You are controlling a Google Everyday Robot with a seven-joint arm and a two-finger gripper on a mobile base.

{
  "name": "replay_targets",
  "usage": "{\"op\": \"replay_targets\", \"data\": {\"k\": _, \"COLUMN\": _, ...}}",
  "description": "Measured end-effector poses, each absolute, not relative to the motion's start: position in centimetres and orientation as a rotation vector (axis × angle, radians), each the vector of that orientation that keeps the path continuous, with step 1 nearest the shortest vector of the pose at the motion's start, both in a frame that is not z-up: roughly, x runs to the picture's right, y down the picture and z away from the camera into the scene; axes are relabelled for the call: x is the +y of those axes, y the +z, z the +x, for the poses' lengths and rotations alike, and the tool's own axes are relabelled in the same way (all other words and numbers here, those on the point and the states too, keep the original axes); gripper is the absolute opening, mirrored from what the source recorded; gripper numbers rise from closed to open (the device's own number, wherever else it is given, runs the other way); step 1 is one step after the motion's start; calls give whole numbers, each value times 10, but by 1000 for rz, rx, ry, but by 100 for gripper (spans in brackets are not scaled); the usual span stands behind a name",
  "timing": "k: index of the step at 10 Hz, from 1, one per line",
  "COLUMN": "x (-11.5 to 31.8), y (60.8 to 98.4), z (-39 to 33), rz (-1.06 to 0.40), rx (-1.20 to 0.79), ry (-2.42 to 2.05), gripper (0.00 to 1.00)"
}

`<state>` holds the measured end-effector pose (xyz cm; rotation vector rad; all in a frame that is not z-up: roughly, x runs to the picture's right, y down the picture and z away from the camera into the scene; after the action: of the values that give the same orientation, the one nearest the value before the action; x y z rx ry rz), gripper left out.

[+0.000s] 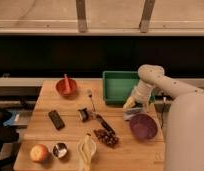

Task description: Place towel in purple bowl

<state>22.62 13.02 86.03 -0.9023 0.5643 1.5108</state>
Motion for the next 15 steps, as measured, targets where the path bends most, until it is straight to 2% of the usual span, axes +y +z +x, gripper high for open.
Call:
{"op": "replay_targets", "data": {"k": 2, "x": 136, "y": 866, "z": 225, "rz": -939, "rx": 570, "ry": 1511, "gripper": 78}}
{"op": "replay_targets", "data": {"k": 8, "x": 139, "y": 856, "z": 229, "rz": -928, "rx": 576, "ry": 1541, "gripper": 21}}
{"op": "replay_targets", "data": {"k": 9, "x": 138, "y": 854, "z": 230, "rz": -918, "rx": 581, "ry": 1552, "gripper": 15}}
{"op": "replay_targets", "data": {"k": 12, "x": 128, "y": 840, "z": 228, "rz": -877, "rx": 583, "ry": 1578, "gripper": 14}}
{"op": "replay_targets", "data": {"k": 15, "x": 101, "y": 806, "z": 220, "rz": -843, "rx": 530, "ry": 1590, "gripper": 14}}
